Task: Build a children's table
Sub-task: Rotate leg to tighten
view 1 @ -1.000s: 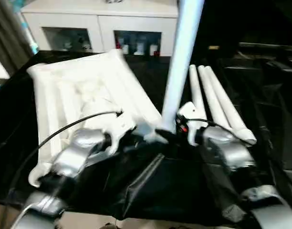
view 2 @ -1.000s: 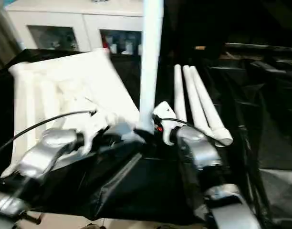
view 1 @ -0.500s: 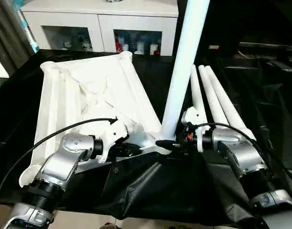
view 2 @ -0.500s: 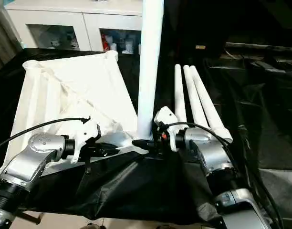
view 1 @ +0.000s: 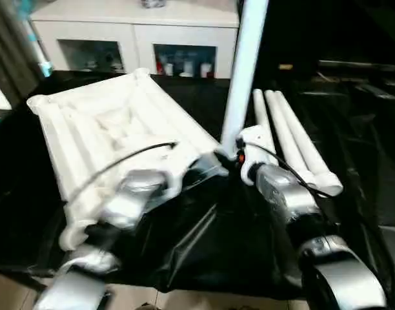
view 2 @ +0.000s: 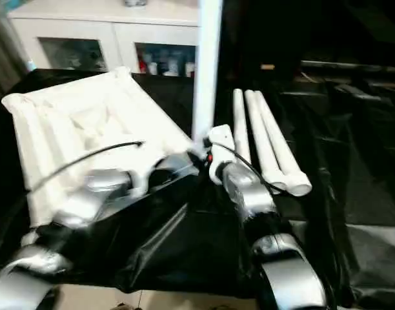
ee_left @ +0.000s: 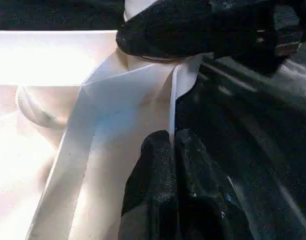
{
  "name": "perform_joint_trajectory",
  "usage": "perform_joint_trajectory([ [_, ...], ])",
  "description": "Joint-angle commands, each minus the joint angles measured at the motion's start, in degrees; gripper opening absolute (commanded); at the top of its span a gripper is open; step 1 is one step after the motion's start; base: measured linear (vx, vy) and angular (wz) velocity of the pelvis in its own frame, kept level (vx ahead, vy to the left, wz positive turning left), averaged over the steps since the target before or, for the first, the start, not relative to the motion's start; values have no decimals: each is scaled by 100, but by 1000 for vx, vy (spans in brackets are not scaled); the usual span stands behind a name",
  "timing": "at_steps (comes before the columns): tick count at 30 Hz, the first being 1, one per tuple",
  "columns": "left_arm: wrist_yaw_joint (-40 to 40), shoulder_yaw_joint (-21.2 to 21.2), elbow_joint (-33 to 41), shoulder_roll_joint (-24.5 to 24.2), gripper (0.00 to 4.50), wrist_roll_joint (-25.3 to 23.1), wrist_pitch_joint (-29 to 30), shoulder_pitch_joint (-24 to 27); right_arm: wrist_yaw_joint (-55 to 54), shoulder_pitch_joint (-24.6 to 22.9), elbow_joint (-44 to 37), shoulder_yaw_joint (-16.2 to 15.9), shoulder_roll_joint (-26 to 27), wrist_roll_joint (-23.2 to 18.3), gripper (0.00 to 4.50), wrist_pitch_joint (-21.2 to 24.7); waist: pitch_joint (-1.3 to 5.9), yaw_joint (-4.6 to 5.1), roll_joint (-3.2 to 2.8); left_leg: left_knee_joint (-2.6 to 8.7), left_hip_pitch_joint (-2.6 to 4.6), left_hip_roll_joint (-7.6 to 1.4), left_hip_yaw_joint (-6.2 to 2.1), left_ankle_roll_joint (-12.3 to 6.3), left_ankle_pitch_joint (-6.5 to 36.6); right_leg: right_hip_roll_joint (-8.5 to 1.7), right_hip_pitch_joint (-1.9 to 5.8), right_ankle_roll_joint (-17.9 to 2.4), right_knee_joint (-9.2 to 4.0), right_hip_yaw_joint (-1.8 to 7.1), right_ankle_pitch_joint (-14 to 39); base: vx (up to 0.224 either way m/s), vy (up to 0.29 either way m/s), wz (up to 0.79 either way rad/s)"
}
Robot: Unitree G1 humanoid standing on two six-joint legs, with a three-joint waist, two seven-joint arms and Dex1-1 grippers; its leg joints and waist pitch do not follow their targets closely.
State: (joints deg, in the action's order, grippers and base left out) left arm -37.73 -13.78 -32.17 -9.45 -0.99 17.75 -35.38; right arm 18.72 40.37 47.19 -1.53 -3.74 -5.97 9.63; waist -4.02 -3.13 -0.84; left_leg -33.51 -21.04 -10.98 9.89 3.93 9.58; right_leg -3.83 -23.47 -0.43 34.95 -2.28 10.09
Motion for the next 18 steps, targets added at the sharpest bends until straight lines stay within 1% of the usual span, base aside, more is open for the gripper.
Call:
perform_joint_trajectory([
  [1,374,172,-80,141,0,43,-64,-190,195,-136,311,-187,272,35,306,198,367,-9,21,414,58,-133,-47,17,1751,-351,222,-948,-532,197,2114,0,0,0],
  [2,329,157,-63,165,0,48,-86,-184,283,-105,314,-188,303,3,306,195,375,-6,30,413,40,-135,-43,-5,1710,-350,238,-995,-515,201,1928,0,0,0],
  [3,235,127,-50,172,0,51,-145,-164,389,-43,357,-181,328,-33,327,178,381,-14,33,409,45,-135,-39,-36,1673,-351,242,-1044,-501,200,1805,0,0,0],
  [4,134,101,-12,149,0,60,-188,-123,491,-17,357,-202,317,-34,327,152,381,-11,33,409,39,-135,-38,-48,1654,-350,245,-1069,-495,201,1761,0,0,0],
  [5,51,74,0,120,0,67,-239,-88,561,6,369,-226,301,-12,346,103,372,-10,46,407,34,-130,-31,-79,1665,-355,249,-1084,-505,199,1798,0,0,0],
  [6,45,71,-3,117,0,68,-247,-86,563,10,374,-228,300,-7,346,94,372,-10,46,407,34,-130,-31,-79,1665,-355,249,-1084,-505,199,1798,0,0,0],
  [7,-52,42,41,67,0,79,-273,-39,622,1,347,-271,250,38,350,55,366,-14,35,412,39,-135,-35,-83,1694,-368,246,-1064,-517,197,1910,0,0,0],
  [8,-150,14,90,9,0,85,-311,12,732,-15,308,-314,192,68,350,27,362,-15,49,415,35,-137,-35,-85,1713,-372,244,-1038,-528,196,1991,0,0,0],
  [10,-425,-37,281,-148,0,116,-370,154,1108,-107,98,-440,0,121,350,-45,361,-22,45,424,24,-151,-53,-86,1712,-373,263,-1026,-515,184,2003,0,0,0],
  [11,-665,-77,445,-273,0,157,-401,262,1450,-200,-112,-526,-163,121,350,-72,360,-11,48,424,13,-152,-45,-108,1685,-376,259,-1022,-512,197,1956,0,0,0],
  [12,-813,-102,546,-347,0,191,-420,329,1644,-257,-236,-566,-248,117,350,-78,364,-13,49,422,18,-155,-43,-121,1664,-374,261,-1027,-513,198,1926,0,0,0],
  [13,-867,-109,585,-376,0,206,-420,356,1710,-278,-283,-581,-281,114,350,-78,381,-20,55,406,12,-159,-34,-163,1522,-372,271,-1064,-485,207,1700,0,0,0],
  [14,-1133,-155,761,-523,0,270,-446,480,1994,-371,-487,-638,-446,98,350,-81,374,-12,47,412,7,-155,-31,-186,1472,-365,269,-1097,-479,203,1634,0,0,0],
  [15,-1368,-202,890,-651,0,319,-489,577,2227,-435,-631,-659,-579,69,350,-89,384,-15,47,408,11,-154,-33,-198,1445,-364,276,-1117,-473,200,1601,0,0,0],
  [16,-1627,-245,1034,-808,0,379,-498,689,2500,-508,-788,-690,-746,46,350,-89,403,-21,44,393,-6,-166,-27,-244,1271,-362,288,-1177,-440,206,1311,0,0,0],
  [17,-1823,-277,1141,-928,0,425,-502,774,2709,-562,-904,-712,-872,29,350,-89,396,-23,41,387,6,-174,-10,-281,1227,-350,276,-1247,-428,211,1146,0,0,0],
  [18,-1999,-298,1246,-1035,0,478,-505,849,2924,-617,-1022,-732,-998,-4,350,-83,416,-45,32,377,5,-168,-13,-313,1152,-345,295,-1297,-402,200,1009,0,0,0],
])
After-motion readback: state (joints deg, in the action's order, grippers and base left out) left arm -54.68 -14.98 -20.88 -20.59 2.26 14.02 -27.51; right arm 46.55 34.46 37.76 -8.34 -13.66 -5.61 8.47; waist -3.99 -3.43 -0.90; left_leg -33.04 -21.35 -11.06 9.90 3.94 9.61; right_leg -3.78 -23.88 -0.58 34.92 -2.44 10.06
